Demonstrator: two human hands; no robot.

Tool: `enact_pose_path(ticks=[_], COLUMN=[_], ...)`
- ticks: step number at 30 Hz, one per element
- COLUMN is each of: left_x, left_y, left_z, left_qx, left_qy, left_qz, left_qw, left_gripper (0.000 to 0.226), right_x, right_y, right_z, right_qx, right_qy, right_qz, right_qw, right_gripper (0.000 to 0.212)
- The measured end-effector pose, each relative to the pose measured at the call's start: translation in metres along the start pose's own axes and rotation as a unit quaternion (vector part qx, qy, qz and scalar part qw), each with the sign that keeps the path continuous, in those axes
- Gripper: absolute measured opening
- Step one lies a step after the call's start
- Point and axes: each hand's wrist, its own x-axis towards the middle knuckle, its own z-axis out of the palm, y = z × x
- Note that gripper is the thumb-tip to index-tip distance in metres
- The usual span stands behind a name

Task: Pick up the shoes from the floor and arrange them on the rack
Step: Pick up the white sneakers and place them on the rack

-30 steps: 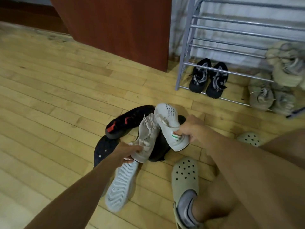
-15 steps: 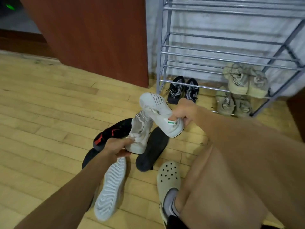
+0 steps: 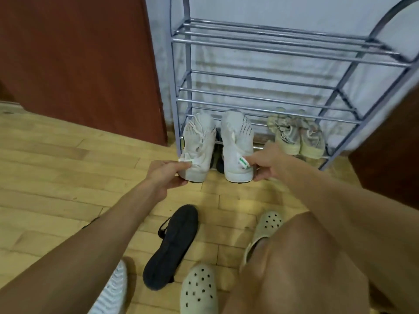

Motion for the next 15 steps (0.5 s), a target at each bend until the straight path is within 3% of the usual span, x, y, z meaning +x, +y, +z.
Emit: enact_pose_path(ticks=[5,10,15], left_x=[0.058,0.118,0.168], left_y=[0.026,0.048,0.051], left_z=[0.041,0.069,0.083], left_qx=[0.005,0.021,0.033], left_qy=[-0.006,0.012,0.021], left_qz=[0.012,0.034,0.017], left_qw=[1.0,0.999,0.999], left_gripper=[0.033,0.026,0.028], right_x=[0.067,0.136,0.186], right_y=[-0.006,-0.012,-0.017], right_z=[-0.014,-0.016,-0.008], right_qx=[0.036,0.018,0.046], right_qy=[0.035,0.051,0.042], right_qz=[0.012,-0.006,0.0], right_qw=[0.999,0.999,0.998], right_gripper=[0.036,0.029,0.04])
